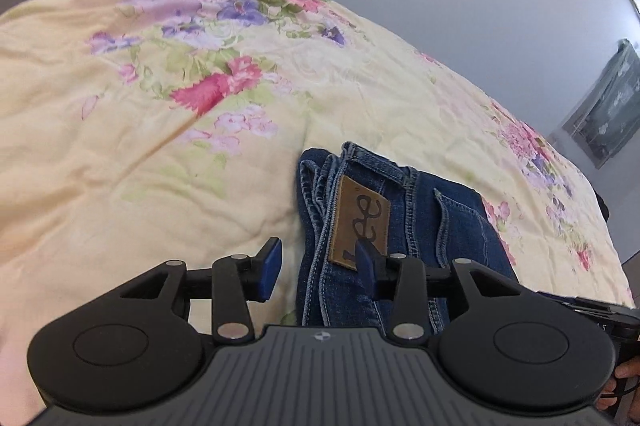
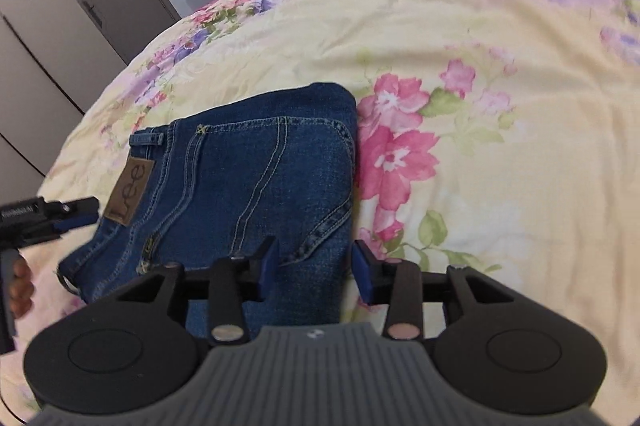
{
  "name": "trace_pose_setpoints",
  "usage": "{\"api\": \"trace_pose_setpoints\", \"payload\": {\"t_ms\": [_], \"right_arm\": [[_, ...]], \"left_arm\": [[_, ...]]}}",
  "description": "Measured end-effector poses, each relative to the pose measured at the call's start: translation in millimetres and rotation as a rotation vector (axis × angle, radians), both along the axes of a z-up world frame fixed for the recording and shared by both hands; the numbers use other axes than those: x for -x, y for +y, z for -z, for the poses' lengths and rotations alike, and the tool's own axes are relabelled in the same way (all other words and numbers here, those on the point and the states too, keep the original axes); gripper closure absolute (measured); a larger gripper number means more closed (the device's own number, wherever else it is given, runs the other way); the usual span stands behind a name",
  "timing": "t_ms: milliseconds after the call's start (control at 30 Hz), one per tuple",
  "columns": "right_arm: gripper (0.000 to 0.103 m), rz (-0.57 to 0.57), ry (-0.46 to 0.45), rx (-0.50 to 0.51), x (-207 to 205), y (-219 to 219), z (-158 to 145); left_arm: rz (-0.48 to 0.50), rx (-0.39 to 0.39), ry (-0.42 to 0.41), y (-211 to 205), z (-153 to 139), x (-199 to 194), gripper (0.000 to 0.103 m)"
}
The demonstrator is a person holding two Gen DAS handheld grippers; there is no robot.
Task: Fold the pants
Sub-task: 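Open both grippers and release the folded jeans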
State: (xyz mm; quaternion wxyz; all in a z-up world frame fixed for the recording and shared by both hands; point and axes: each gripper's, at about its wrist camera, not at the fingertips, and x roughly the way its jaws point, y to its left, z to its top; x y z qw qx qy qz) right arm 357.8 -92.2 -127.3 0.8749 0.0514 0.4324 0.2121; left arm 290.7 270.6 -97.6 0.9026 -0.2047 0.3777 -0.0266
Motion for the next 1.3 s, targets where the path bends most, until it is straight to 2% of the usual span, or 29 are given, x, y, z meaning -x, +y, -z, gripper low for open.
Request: {"api": "trace_pose_setpoints", "payload": {"t_ms": [67,133,200,267,300,400,600,767,900,1000,1067,1167,1300], "right_arm": [[0.067,-0.033,-0.109,0.095,20.2,7.6,-14.0],[0.068,-0.07,-0.195,0.131,38.2,13.5,-25.0],[0.07,-0.112,-0.246,0.138,53.5,17.5,-33.1],[0.077,-0.138,-0.263,0.156,62.9,24.8,-32.8],[0.079,-0.145,-0.257,0.16,63.9,29.5,-29.6],[0.087,-0.136,-0.195,0.162,65.6,32.0,-11.9],[0.089,-0.158,-0.125,0.18,60.1,34.4,31.8],[0.089,-0.159,-0.114,0.18,57.0,36.0,36.1],[0.088,-0.158,-0.071,0.19,49.5,38.7,25.5],[0.084,-0.174,-0.077,0.22,50.6,42.7,7.0],[0.069,-0.176,-0.117,0.222,57.9,41.8,-11.0],[0.062,-0.181,-0.174,0.2,72.2,37.0,-41.6],[0.053,-0.156,-0.233,0.141,100.0,24.0,-86.1]], "left_arm": [[0.026,-0.045,-0.022,-11.6,-10.3,9.7,0.058],[0.064,-0.116,-0.033,-27.4,-15.0,16.5,0.058],[0.089,-0.199,-0.027,-43.8,-11.6,18.0,0.06],[0.104,-0.23,-0.002,-52.8,-1.2,16.2,0.063],[0.108,-0.234,0.012,-55.3,4.3,15.2,0.066],[0.11,-0.248,0.037,-56.3,22.2,14.8,0.066],[0.124,-0.239,0.071,-55.5,42.5,13.2,0.065],[0.117,-0.239,0.078,-55.8,42.2,12.4,0.063],[0.092,-0.266,0.09,-61.5,26.3,13.1,0.063],[0.069,-0.277,0.09,-67.9,5.5,18.7,0.063],[0.08,-0.321,0.067,-75.7,-12.6,26.3,0.063],[0.091,-0.378,0.031,-87.5,-40.9,40.1,0.063],[0.094,-0.419,-0.054,-105.3,-82.9,66.8,0.057]]}}
